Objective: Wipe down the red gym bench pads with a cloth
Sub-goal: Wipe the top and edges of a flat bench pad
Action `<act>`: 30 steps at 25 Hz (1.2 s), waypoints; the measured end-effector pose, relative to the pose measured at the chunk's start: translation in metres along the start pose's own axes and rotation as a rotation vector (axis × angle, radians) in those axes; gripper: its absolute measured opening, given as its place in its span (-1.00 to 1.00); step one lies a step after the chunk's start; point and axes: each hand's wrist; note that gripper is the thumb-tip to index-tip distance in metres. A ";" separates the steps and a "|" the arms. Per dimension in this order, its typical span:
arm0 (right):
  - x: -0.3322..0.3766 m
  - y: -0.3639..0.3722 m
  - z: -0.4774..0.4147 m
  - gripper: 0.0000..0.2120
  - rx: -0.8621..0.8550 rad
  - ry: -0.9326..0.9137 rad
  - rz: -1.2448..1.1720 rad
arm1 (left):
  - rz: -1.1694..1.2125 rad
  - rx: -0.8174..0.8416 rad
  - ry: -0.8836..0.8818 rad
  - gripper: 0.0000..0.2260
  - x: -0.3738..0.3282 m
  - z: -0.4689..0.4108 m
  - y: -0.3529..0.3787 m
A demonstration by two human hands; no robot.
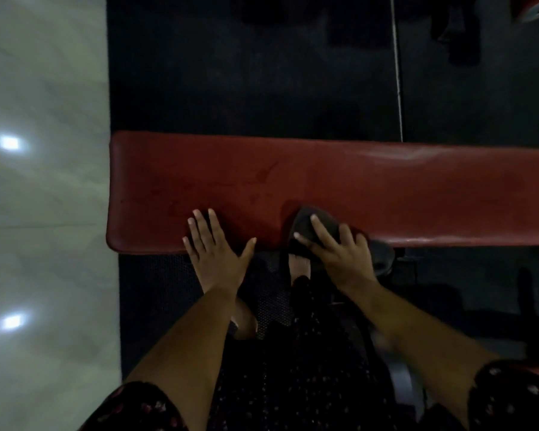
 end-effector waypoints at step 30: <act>-0.057 0.021 -0.161 -0.33 0.096 -0.378 -0.077 | 0.292 -0.281 -0.577 -0.26 -0.017 -0.008 0.004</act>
Point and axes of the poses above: each hand's wrist, its own z-axis away from the middle knuckle, its own y-axis out of the palm, x = y × z, and after that the axes turned 14 degrees about -x, right-handed
